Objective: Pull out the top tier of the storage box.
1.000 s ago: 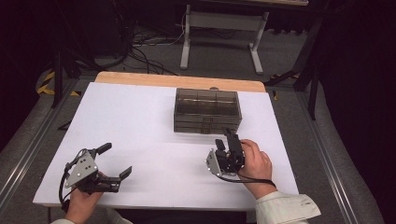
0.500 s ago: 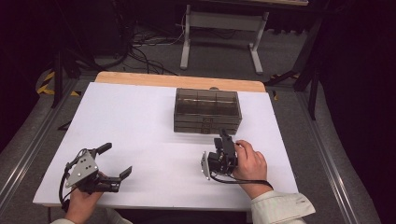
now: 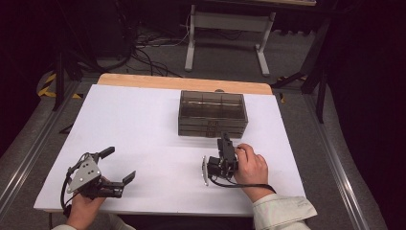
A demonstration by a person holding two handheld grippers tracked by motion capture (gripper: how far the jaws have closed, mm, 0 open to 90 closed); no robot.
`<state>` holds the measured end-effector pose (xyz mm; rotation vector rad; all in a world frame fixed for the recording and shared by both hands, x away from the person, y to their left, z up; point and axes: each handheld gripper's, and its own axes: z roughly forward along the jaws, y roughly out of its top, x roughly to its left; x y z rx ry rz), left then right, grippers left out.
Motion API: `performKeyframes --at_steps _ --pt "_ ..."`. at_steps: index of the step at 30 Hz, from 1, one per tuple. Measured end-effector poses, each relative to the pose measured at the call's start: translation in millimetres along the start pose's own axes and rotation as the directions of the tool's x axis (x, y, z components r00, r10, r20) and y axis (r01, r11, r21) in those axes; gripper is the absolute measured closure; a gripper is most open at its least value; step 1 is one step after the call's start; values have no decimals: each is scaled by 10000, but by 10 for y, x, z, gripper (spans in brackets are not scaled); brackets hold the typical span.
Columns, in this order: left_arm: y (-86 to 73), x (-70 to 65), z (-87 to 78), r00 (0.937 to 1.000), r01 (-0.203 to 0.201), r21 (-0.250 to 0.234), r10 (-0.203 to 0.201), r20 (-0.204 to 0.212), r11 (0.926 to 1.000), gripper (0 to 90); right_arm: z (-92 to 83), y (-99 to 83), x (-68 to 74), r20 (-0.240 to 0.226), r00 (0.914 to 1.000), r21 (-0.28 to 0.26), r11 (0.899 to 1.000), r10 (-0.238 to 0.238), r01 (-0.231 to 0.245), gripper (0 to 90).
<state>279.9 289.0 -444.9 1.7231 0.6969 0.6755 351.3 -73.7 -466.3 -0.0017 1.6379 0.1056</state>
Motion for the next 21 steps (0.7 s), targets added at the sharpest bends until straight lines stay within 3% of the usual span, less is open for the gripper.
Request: performKeyframes --at_steps 2,4,6,8,21 --pt "0 4 -1 10000 1 25 -2 9 10000 1 11 15 2 65 9997 -59 9997 -235 236 504" --pt "0 5 -1 10000 3 21 -3 17 10000 1 10 22 25 96 9999 -15 9999 -101 101 509" --pt "0 3 0 10000 -16 29 16 31 10000 2 30 31 6 141 9989 -145 9989 -448 451 517" --pt "1 3 5 9999 -84 55 83 87 9999 2 35 34 34 124 9999 -34 10000 -94 94 530" --pt "1 1 2 9999 -87 77 86 125 9999 1 211 110 58 161 9994 12 9996 -295 295 554"
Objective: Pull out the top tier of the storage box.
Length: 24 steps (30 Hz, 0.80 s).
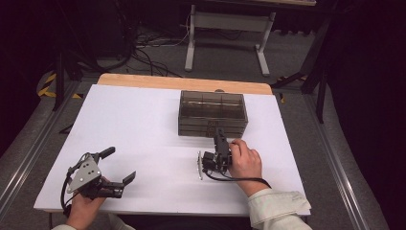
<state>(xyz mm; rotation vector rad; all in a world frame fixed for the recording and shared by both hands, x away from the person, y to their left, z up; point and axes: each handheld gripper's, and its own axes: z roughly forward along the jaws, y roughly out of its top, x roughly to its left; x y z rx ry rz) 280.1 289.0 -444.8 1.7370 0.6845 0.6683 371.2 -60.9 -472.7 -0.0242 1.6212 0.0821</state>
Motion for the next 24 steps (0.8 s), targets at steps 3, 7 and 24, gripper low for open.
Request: performKeyframes --at_steps 3,7,24 --pt "1 3 -4 10000 -93 28 93 6 10000 1 51 10 0 -2 10000 46 9999 -96 96 565" --pt "4 1 -2 10000 -43 51 43 57 10000 2 123 18 14 39 10000 127 9999 -90 90 585" --pt "5 -12 2 9999 -103 83 102 96 9999 1 307 26 76 -26 9989 578 9972 -479 479 723"
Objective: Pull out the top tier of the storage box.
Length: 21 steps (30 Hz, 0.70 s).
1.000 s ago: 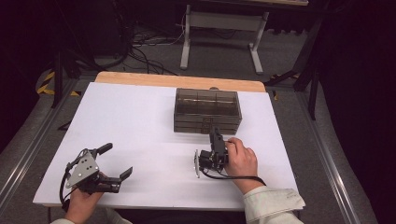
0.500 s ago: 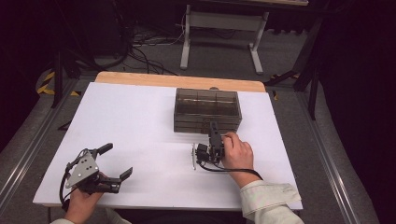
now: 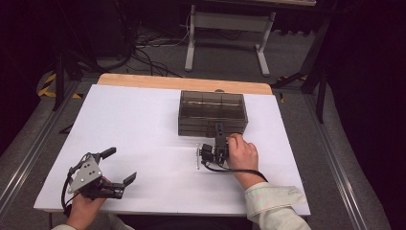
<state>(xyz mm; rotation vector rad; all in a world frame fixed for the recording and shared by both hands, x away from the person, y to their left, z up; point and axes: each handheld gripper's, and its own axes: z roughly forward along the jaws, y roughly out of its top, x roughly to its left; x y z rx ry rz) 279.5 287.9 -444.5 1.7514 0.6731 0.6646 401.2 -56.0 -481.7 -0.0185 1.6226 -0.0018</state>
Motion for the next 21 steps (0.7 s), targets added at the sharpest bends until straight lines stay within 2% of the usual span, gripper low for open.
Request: performKeyframes --at_steps 6,12,21 --pt "0 -1 -1 10000 -9 -7 9 -4 10000 2 22 -11 4 82 9999 77 9999 120 -120 770" --pt "0 -3 1 10000 -11 6 11 -23 10000 2 31 -14 10 72 10000 102 9999 17 -18 803" --pt "0 -3 0 10000 -24 -22 24 -54 10000 2 33 -11 -7 -11 9999 48 9999 100 -100 806"
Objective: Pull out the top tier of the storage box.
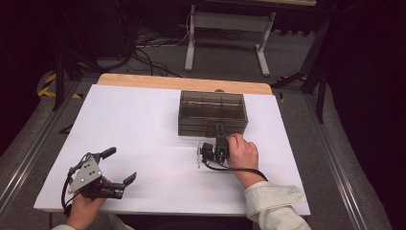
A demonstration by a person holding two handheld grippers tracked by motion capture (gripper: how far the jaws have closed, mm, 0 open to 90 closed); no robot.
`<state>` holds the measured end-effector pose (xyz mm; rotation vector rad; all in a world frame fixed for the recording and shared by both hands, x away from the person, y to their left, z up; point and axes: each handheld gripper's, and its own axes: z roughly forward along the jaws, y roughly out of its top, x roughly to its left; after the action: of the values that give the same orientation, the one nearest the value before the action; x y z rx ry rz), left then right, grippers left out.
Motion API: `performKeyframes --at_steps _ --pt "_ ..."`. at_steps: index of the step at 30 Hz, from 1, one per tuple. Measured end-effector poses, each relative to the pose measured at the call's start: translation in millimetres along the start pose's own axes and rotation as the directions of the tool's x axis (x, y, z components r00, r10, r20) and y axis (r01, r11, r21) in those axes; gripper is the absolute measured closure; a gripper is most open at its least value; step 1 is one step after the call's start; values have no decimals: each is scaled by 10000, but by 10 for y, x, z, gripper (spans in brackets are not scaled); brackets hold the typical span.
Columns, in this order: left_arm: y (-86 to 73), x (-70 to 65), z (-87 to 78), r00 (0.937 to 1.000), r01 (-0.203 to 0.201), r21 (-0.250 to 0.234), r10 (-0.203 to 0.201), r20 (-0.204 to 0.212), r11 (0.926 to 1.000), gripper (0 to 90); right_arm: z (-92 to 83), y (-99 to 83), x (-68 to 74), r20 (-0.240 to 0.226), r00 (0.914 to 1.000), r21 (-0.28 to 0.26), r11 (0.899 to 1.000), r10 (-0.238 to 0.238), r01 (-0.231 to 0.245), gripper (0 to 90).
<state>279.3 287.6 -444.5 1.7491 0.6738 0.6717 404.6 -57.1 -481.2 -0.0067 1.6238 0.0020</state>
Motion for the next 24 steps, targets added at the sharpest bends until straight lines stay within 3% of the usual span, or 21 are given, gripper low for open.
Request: performKeyframes --at_steps 24 --pt "-2 4 6 10000 -21 24 21 -35 10000 2 -272 -34 -47 -537 9985 -263 9996 105 -119 802"
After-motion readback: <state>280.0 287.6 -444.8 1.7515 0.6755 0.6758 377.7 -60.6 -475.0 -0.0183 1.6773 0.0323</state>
